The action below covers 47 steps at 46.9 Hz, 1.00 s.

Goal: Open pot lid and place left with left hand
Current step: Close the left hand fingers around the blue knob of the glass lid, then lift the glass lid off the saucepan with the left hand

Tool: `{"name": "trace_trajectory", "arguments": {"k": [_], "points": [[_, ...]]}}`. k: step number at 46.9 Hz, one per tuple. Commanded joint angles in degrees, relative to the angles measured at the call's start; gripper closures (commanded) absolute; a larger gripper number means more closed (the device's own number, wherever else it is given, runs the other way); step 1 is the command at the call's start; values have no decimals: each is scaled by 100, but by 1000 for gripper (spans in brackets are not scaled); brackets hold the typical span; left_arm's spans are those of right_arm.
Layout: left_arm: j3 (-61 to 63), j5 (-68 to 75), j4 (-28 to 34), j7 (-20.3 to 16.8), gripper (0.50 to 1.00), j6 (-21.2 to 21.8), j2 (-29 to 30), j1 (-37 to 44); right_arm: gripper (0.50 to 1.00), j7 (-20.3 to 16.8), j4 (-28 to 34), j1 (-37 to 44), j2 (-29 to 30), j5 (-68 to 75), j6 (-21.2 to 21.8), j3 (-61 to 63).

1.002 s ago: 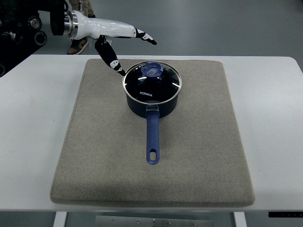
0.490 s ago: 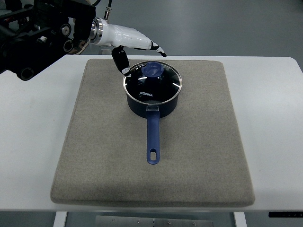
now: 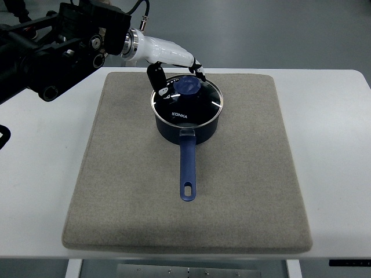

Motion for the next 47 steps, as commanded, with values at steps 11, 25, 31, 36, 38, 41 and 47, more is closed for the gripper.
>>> {"name": "trace_trajectory", "arguments": {"k": [11, 25, 31, 36, 38, 41, 47], "points": [[0, 62, 37, 115, 649, 9, -13, -7, 583, 1, 0, 0, 0, 0, 0, 2], [0, 71, 37, 115, 714, 18, -13, -7, 583, 1, 0, 0, 0, 0, 0, 2], [0, 71, 37, 115, 774, 18, -13, -7, 583, 1, 0, 0, 0, 0, 0, 2], [0, 71, 37, 115, 797, 18, -13, -7, 583, 1, 0, 0, 0, 0, 0, 2], [0, 71, 37, 115, 802, 18, -13, -7, 583, 1, 0, 0, 0, 0, 0, 2], [0, 80, 37, 115, 832, 18, -4, -7, 583, 1, 0, 0, 0, 0, -9, -7], [0, 71, 46, 115, 832, 35, -5, -7, 583, 1, 0, 0, 0, 0, 0, 2]]}}
